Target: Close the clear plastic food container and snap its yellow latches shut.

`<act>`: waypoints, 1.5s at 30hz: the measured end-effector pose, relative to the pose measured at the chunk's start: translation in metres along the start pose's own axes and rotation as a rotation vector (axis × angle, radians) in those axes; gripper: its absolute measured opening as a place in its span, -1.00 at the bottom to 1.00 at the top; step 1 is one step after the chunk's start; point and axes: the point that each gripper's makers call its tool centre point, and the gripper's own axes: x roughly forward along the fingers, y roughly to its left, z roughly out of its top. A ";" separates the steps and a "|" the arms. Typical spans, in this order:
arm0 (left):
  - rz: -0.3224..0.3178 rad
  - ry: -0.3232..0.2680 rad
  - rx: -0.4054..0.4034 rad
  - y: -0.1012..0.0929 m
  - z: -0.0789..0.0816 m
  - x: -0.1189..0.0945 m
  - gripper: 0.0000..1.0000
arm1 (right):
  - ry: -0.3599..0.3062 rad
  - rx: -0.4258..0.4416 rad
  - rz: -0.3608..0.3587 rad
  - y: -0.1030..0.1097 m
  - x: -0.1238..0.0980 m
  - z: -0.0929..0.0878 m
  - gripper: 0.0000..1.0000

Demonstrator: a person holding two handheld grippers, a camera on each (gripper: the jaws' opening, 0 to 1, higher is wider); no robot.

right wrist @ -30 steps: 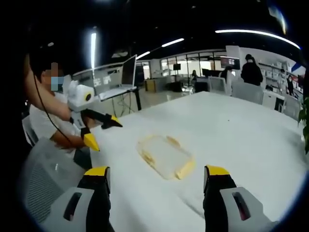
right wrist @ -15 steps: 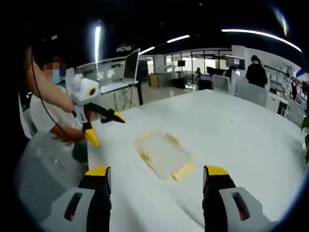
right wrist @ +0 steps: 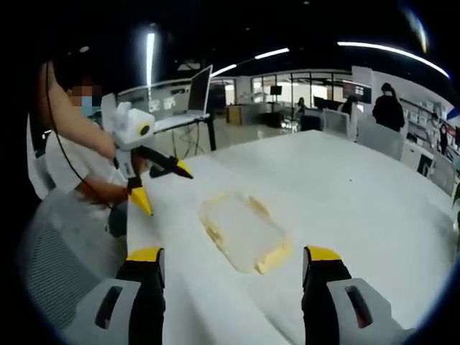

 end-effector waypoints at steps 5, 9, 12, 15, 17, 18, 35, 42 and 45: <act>-0.005 0.011 0.007 0.008 -0.002 0.002 0.69 | 0.019 -0.003 0.007 -0.002 0.003 -0.004 0.57; -0.012 0.022 0.016 0.012 -0.002 0.002 0.69 | 0.027 -0.007 0.013 -0.005 0.005 -0.004 0.57; -0.016 0.032 0.030 0.015 -0.002 0.004 0.69 | 0.031 -0.011 0.018 -0.007 0.008 -0.003 0.57; -0.024 0.043 0.048 0.018 -0.002 0.006 0.68 | 0.039 -0.021 0.023 -0.009 0.011 -0.003 0.57; -0.027 0.050 0.061 0.020 -0.001 0.007 0.68 | 0.043 -0.019 0.028 -0.011 0.012 -0.003 0.57; -0.027 0.053 0.063 0.022 0.000 0.008 0.68 | 0.043 -0.021 0.030 -0.011 0.013 -0.003 0.57; -0.085 0.100 0.115 0.032 0.000 0.023 0.68 | 0.082 -0.050 0.054 -0.017 0.026 -0.008 0.56; -0.098 0.131 0.134 0.037 -0.003 0.027 0.67 | 0.099 -0.043 0.056 -0.018 0.027 -0.012 0.53; -0.107 0.128 0.133 0.038 -0.002 0.028 0.67 | 0.109 -0.042 0.059 -0.018 0.029 -0.015 0.54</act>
